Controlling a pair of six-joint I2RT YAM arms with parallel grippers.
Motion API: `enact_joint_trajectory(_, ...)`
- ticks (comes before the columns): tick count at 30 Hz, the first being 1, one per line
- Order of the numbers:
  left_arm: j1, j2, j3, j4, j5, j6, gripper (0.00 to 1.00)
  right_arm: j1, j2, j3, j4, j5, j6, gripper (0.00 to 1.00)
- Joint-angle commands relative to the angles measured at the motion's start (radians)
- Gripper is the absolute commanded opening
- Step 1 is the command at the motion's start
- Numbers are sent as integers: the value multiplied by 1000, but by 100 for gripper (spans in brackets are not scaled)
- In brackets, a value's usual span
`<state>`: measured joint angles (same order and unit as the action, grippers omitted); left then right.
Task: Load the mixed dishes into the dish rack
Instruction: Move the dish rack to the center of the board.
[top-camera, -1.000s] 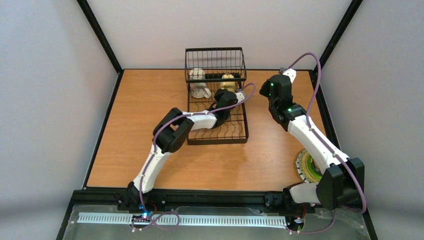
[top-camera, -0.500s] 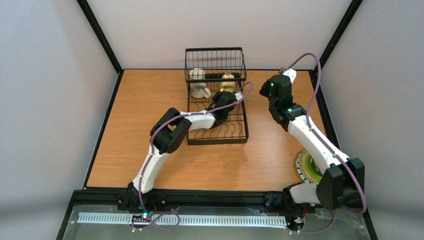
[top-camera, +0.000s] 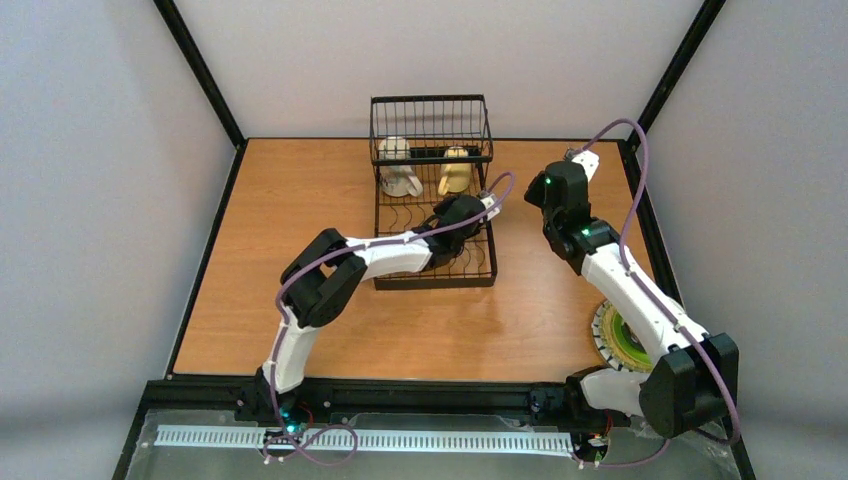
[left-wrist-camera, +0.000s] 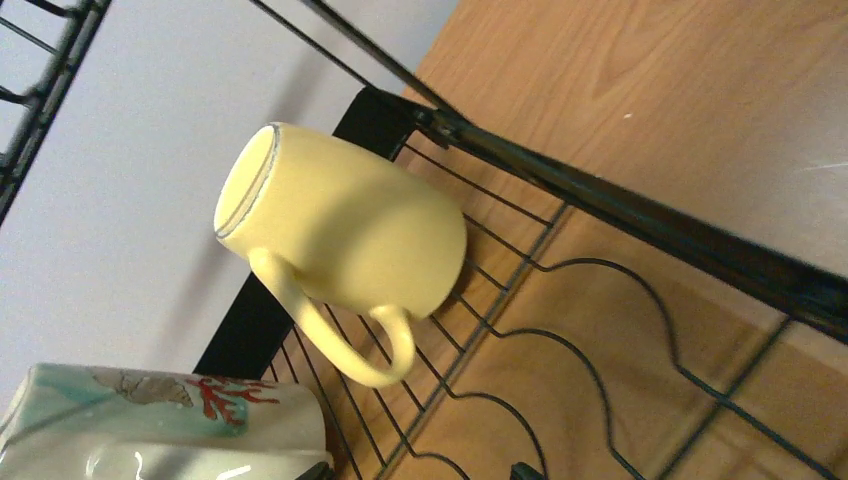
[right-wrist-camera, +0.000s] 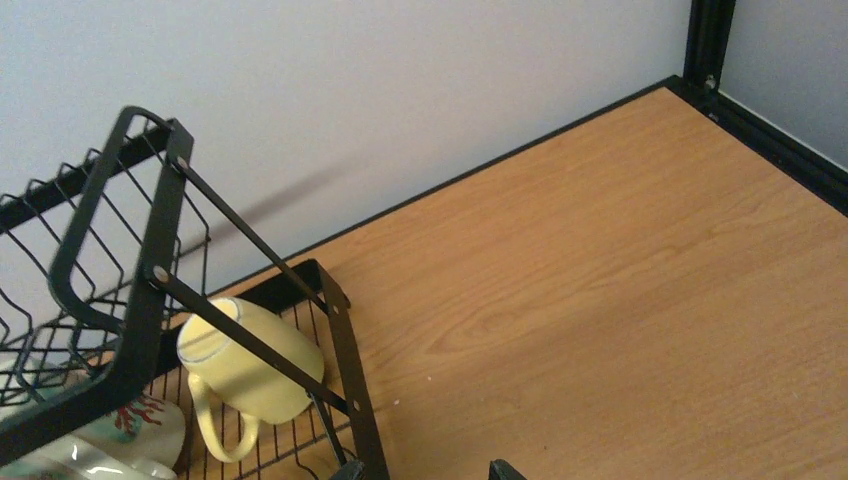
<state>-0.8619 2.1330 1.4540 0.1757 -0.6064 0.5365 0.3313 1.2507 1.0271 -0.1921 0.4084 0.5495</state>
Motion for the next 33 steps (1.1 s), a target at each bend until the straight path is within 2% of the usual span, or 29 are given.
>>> enact_joint_trajectory(1, -52, -93, -45, -112, -46, -115, 100, -7, -28, -40, -59, 8, 29, 71)
enact_joint_trajectory(8, -128, -218, -60, -390, -59, -386, 100, -6, -27, -101, -85, -61, 14, 71)
enact_joint_trajectory(17, -196, -397, -67, -704, -22, -841, 100, -7, 3, -109, -128, -183, -84, 70)
enact_joint_trajectory(25, -196, -609, -205, -761, 66, -1178, 100, 1, 95, -98, -129, -267, -132, 69)
enact_joint_trajectory(33, -196, -701, -301, -816, 25, -1361, 100, 35, 216, -53, -112, -310, -176, 68)
